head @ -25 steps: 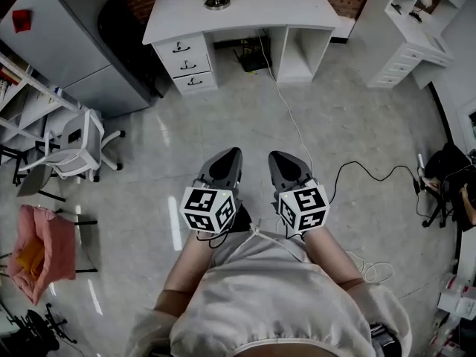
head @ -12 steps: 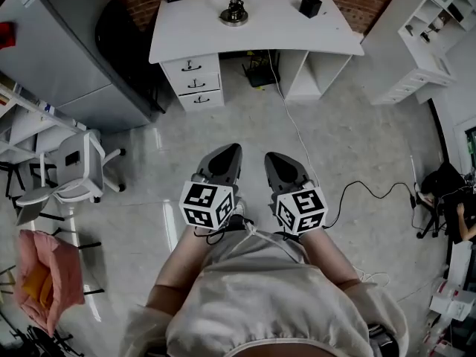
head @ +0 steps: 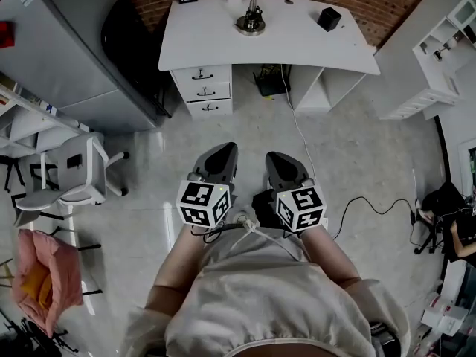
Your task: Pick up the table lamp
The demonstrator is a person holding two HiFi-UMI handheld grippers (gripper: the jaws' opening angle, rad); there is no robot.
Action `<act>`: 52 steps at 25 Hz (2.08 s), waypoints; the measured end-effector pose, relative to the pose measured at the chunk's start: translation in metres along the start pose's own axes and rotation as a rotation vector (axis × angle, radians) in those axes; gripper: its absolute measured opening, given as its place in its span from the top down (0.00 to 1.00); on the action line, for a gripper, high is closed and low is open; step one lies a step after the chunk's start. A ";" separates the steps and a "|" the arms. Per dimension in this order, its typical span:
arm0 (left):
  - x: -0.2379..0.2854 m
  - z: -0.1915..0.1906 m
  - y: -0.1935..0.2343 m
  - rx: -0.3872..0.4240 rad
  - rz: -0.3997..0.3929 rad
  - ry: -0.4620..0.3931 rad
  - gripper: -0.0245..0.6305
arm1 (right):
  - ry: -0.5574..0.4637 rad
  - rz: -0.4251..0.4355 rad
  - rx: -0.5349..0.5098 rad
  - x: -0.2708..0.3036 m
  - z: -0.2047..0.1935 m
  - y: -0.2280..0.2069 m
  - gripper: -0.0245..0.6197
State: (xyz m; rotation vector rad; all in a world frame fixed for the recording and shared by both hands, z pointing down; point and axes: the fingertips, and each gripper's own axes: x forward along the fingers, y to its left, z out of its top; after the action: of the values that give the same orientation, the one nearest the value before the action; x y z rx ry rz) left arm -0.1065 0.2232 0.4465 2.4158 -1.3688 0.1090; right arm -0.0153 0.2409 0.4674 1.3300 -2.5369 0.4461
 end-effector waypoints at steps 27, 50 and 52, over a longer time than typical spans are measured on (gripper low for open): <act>0.313 0.081 0.076 -0.097 0.181 -0.012 0.93 | 0.017 0.167 -0.002 0.198 0.109 -0.284 0.92; 0.463 0.147 0.249 -0.153 0.054 0.080 0.93 | 0.030 0.017 0.040 0.402 0.193 -0.337 0.92; 0.468 0.149 0.268 -0.165 0.049 0.090 0.93 | 0.032 -0.006 0.036 0.424 0.199 -0.336 0.92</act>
State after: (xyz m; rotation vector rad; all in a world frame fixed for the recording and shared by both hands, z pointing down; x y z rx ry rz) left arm -0.1021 -0.3343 0.4926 2.2164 -1.3421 0.1113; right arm 0.0129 -0.3342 0.4839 1.3322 -2.5095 0.5102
